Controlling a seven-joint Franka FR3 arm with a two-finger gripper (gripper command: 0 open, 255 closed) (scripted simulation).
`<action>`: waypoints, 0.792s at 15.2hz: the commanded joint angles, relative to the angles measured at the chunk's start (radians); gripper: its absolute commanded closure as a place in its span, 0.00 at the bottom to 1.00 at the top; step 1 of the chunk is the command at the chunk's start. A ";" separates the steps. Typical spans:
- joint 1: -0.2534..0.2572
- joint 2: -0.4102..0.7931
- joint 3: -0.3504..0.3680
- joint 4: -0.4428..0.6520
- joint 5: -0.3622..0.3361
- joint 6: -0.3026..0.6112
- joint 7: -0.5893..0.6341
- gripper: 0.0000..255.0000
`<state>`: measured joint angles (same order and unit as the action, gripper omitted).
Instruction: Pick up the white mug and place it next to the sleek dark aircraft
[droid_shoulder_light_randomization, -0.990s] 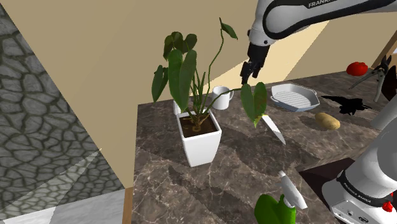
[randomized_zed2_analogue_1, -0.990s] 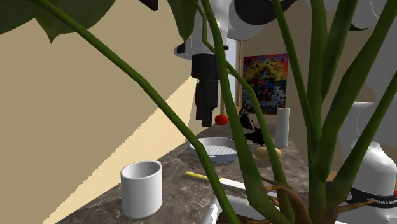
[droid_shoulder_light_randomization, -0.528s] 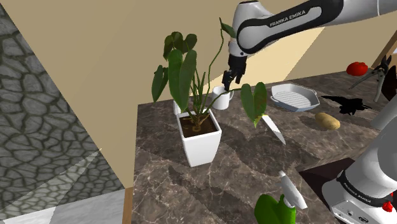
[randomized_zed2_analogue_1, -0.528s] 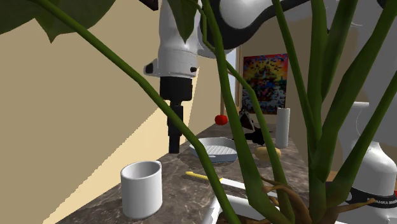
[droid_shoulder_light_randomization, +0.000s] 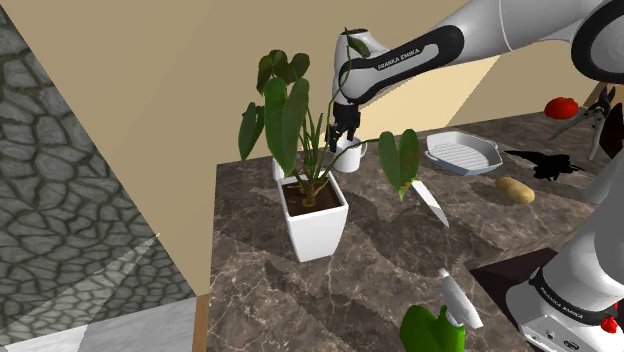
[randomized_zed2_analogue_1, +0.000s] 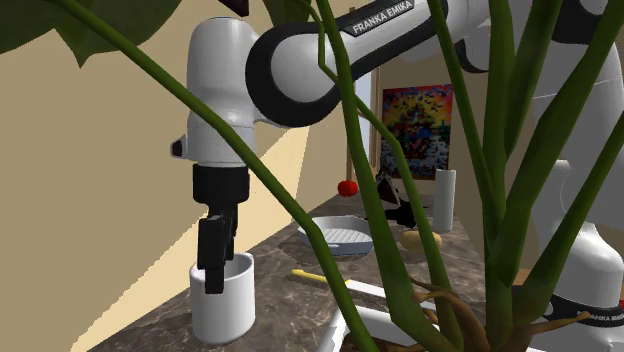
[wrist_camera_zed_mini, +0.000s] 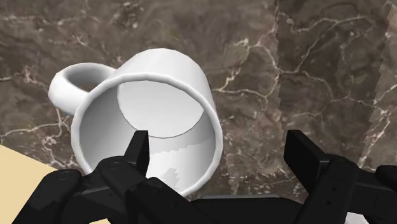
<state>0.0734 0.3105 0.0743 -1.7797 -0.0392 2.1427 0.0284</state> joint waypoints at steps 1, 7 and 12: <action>0.002 0.033 -0.001 0.018 -0.004 0.015 0.003 0.00; 0.003 0.069 -0.003 -0.007 -0.008 0.076 0.005 0.00; 0.003 0.070 -0.003 -0.006 -0.008 0.076 0.005 0.00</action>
<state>0.0760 0.3802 0.0716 -1.7857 -0.0468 2.2181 0.0335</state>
